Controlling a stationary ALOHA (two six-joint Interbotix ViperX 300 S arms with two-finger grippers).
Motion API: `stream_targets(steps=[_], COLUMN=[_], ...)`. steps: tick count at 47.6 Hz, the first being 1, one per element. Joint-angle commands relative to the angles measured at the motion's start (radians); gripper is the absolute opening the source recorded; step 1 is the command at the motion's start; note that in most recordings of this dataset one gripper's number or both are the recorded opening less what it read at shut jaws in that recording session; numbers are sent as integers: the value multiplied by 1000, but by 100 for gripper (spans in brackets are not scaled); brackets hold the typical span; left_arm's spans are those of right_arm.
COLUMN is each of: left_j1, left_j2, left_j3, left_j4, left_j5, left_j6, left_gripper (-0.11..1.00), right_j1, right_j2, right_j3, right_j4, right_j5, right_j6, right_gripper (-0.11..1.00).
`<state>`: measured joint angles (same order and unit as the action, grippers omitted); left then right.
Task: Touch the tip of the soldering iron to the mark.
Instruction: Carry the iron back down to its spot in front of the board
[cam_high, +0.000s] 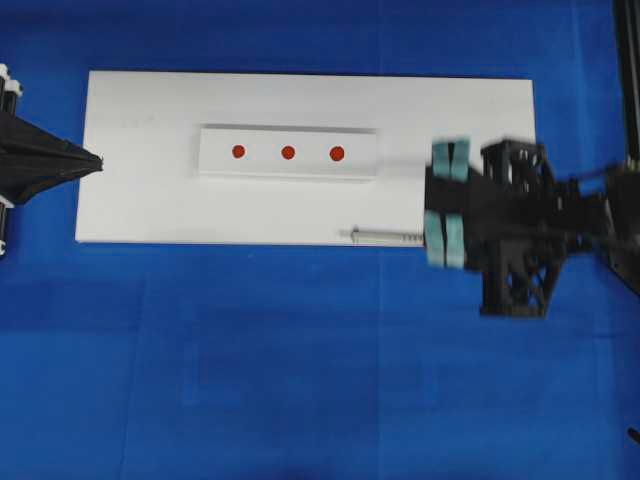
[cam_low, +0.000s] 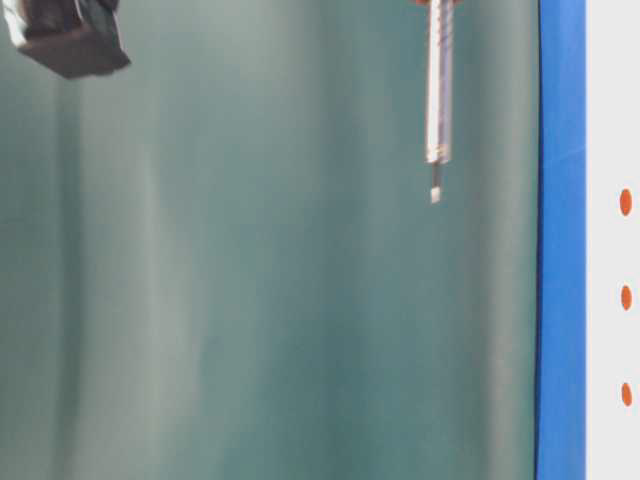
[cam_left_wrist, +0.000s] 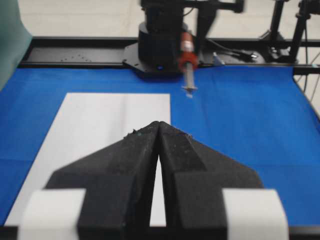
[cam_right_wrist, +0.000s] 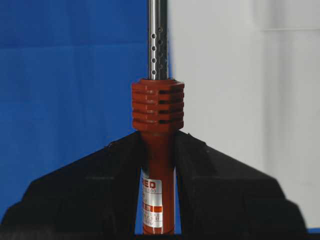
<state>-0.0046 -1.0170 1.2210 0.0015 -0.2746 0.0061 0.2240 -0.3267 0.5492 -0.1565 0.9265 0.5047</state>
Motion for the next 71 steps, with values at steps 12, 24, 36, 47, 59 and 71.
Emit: stream_targets(steps=[12, 24, 36, 47, 59, 71], left_j1=[0, 0, 0, 0, 0, 0], left_j2=[3, 3, 3, 2, 2, -3], left_j3=[-15, -14, -14, -14, -14, -14], left_j4=[2, 2, 2, 2, 2, 2], left_j5=[-11, -15, -20, -20, -18, -15], left_j6=[-2, -8, -8, -8, -8, -8], left_gripper=[0, 0, 0, 0, 0, 0], right_j1=[161, 164, 149, 117, 98, 92], right_j2=[41, 77, 206, 348, 466, 492], right_j3=[-38, -61, -179, -333, -466, -477], right_j4=[-104, -117, -147, -149, -149, -147], right_j5=[8, -12, -44, -54, -74, -77], right_j6=[213, 213, 209, 184, 129, 127], right_gripper=[7, 7, 7, 7, 7, 7])
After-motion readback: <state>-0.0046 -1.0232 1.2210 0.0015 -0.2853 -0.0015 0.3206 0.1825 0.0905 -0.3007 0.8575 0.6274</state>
